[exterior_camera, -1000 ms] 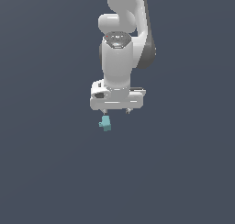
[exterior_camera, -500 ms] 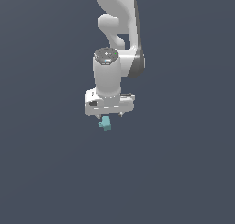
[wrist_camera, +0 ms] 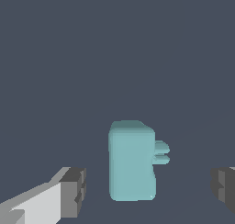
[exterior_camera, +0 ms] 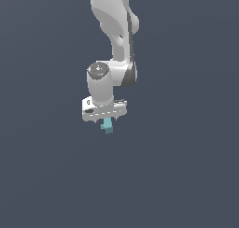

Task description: Pick up the object and move it to a goal position.

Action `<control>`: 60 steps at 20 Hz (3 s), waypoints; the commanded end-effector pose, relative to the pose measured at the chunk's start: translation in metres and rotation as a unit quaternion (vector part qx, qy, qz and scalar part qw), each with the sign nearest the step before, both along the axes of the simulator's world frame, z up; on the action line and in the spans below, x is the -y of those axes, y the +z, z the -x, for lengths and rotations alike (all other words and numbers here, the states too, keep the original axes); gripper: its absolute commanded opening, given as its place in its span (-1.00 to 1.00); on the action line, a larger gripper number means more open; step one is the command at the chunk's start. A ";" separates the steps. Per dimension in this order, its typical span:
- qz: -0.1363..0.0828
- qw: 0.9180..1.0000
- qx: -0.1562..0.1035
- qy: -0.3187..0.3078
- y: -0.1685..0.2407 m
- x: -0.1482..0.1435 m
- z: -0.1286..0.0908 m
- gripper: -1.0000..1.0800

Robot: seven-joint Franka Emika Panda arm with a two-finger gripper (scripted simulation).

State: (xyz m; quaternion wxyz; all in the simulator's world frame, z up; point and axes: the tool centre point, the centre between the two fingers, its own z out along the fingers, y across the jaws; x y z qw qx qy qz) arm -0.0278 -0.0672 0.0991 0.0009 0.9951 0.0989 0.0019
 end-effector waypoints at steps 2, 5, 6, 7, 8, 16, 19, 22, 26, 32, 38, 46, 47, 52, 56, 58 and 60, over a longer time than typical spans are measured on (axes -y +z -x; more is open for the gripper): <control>-0.001 1.000 -0.002 0.006 -0.007 0.004 0.003 0.92; -0.001 1.000 -0.002 0.005 -0.007 0.004 0.004 0.92; -0.001 1.000 -0.002 0.005 -0.007 0.004 0.004 0.92; -0.001 1.000 -0.002 0.005 -0.008 0.004 0.004 0.92; -0.001 1.000 -0.002 0.005 -0.010 0.005 0.004 0.92; -0.001 1.000 -0.002 0.007 -0.044 0.005 0.005 0.92; -0.001 1.000 -0.002 0.007 -0.054 0.005 0.005 0.92; -0.001 1.000 -0.002 0.007 -0.058 0.005 0.004 0.92; -0.001 1.000 -0.002 0.007 -0.058 0.005 0.004 -1.00; -0.001 1.000 -0.002 0.007 -0.058 0.005 0.004 -1.00; -0.001 1.000 -0.002 0.007 -0.053 0.007 0.003 -1.00; -0.001 1.000 -0.002 0.007 -0.018 0.022 -0.008 -1.00; -0.001 1.000 -0.002 0.007 -0.012 0.025 -0.010 -1.00; -0.001 1.000 -0.002 0.007 0.028 0.043 -0.024 -1.00; -0.001 1.000 -0.002 0.007 0.065 0.060 -0.036 -1.00; -0.001 1.000 -0.002 0.007 0.084 0.068 -0.043 -1.00; -0.001 1.000 -0.002 0.007 0.103 0.077 -0.049 -1.00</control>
